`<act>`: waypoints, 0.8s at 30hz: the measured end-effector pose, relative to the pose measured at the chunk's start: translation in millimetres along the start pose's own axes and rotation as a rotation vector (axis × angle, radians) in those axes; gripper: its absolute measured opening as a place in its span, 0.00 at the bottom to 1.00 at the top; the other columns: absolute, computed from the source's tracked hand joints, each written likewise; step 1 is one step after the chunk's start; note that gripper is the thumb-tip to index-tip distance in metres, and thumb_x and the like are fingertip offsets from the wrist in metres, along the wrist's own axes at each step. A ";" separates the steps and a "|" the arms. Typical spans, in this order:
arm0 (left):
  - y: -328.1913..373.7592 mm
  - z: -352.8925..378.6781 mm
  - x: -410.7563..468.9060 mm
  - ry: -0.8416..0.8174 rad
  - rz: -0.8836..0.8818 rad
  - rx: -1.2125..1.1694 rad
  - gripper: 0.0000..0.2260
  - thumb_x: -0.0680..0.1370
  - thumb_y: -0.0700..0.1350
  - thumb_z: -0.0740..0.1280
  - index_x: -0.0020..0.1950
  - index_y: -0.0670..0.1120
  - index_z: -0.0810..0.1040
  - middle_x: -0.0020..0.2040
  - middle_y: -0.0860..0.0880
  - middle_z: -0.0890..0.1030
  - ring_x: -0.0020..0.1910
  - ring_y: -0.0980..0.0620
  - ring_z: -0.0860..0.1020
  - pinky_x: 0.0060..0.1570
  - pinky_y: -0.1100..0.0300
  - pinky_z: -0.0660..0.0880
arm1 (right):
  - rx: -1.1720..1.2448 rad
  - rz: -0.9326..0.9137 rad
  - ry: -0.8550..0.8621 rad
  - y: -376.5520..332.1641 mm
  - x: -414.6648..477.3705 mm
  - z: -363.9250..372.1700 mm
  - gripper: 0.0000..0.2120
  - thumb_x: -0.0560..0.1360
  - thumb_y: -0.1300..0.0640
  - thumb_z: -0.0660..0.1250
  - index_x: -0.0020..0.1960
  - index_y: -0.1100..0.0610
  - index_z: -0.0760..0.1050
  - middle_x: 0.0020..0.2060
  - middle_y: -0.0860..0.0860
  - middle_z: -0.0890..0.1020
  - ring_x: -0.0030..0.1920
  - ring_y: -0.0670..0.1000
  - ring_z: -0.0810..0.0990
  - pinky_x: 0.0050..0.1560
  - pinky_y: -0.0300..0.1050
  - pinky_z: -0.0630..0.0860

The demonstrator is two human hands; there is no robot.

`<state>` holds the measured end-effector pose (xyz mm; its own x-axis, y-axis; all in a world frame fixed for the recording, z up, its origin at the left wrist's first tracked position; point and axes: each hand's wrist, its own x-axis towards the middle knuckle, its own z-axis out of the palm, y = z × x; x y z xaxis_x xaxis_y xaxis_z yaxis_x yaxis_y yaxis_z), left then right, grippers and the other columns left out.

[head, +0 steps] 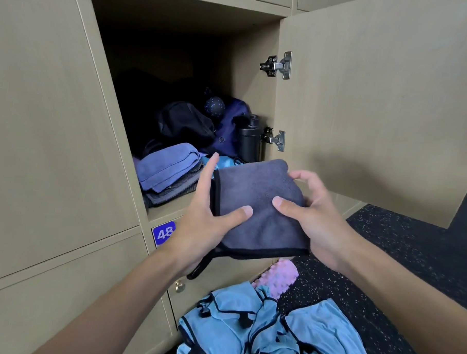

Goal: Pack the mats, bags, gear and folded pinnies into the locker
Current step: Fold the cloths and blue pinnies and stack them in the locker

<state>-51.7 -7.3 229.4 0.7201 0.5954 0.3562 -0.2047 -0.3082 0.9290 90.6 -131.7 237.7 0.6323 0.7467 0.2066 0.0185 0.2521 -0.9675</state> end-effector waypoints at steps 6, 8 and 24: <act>7.0 -11.4 4.1 0.023 -0.065 0.161 0.25 0.64 0.40 0.80 0.59 0.55 0.82 0.57 0.56 0.83 0.59 0.54 0.80 0.62 0.48 0.77 | -0.080 -0.112 -0.043 2.3 7.0 -4.0 0.19 0.77 0.68 0.68 0.56 0.43 0.75 0.56 0.64 0.80 0.48 0.54 0.82 0.52 0.52 0.78; 11.6 -13.7 4.4 0.036 -0.085 0.193 0.27 0.63 0.42 0.80 0.61 0.56 0.80 0.58 0.56 0.82 0.58 0.55 0.80 0.61 0.48 0.78 | -0.203 -0.206 -0.122 3.2 8.6 -7.3 0.25 0.76 0.69 0.66 0.61 0.40 0.74 0.63 0.50 0.79 0.61 0.48 0.79 0.64 0.50 0.74; 20.4 -32.6 23.0 0.040 -0.093 0.450 0.30 0.65 0.43 0.82 0.63 0.54 0.76 0.55 0.52 0.81 0.54 0.53 0.81 0.56 0.53 0.80 | -0.751 -0.262 -0.251 -12.4 37.9 -9.5 0.15 0.69 0.64 0.76 0.45 0.46 0.77 0.47 0.45 0.77 0.44 0.40 0.76 0.46 0.32 0.70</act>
<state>-61.0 24.3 259.8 0.6937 0.6612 0.2855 0.1738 -0.5384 0.8246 121.7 -112.4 256.2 0.3455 0.8586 0.3788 0.7086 0.0260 -0.7051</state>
